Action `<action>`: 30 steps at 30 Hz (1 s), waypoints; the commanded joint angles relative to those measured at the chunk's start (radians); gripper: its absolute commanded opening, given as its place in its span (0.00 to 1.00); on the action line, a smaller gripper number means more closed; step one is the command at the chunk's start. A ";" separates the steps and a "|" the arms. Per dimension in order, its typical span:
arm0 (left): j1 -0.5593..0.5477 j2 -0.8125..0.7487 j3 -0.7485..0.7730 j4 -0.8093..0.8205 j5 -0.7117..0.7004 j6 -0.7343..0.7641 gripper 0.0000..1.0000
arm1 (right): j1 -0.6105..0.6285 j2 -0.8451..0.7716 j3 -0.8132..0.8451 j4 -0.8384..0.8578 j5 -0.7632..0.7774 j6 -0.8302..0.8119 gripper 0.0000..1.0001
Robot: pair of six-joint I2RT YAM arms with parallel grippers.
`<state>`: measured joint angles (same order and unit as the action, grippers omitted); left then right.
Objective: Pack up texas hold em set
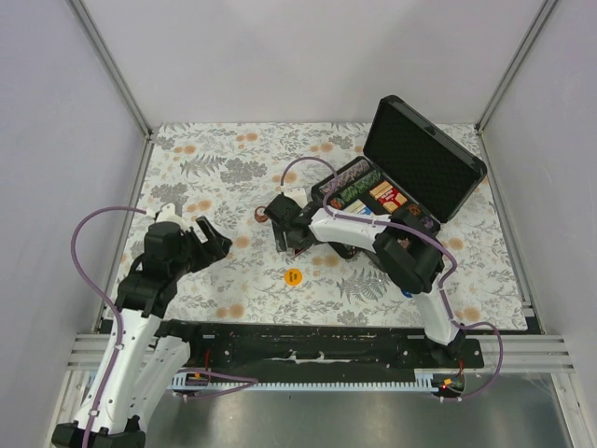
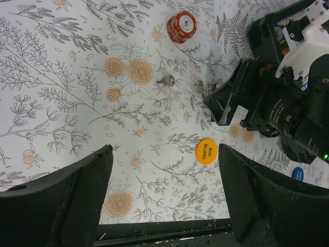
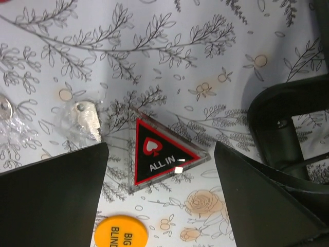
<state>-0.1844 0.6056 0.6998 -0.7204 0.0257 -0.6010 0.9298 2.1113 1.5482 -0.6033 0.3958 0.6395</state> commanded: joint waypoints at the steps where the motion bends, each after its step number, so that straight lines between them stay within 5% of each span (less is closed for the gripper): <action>1: 0.003 -0.023 -0.002 0.050 -0.021 0.038 0.89 | -0.037 0.009 -0.031 0.040 -0.035 0.009 0.91; 19: 0.003 -0.059 -0.003 0.047 -0.063 0.032 0.88 | -0.033 0.025 -0.070 -0.010 -0.134 0.019 0.78; 30: 0.003 -0.075 -0.009 0.047 -0.070 0.027 0.88 | -0.014 0.038 -0.046 -0.076 -0.118 0.022 0.80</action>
<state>-0.1844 0.5404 0.6964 -0.7071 -0.0254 -0.6006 0.8909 2.0975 1.5135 -0.5610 0.3283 0.6392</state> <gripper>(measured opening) 0.884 0.794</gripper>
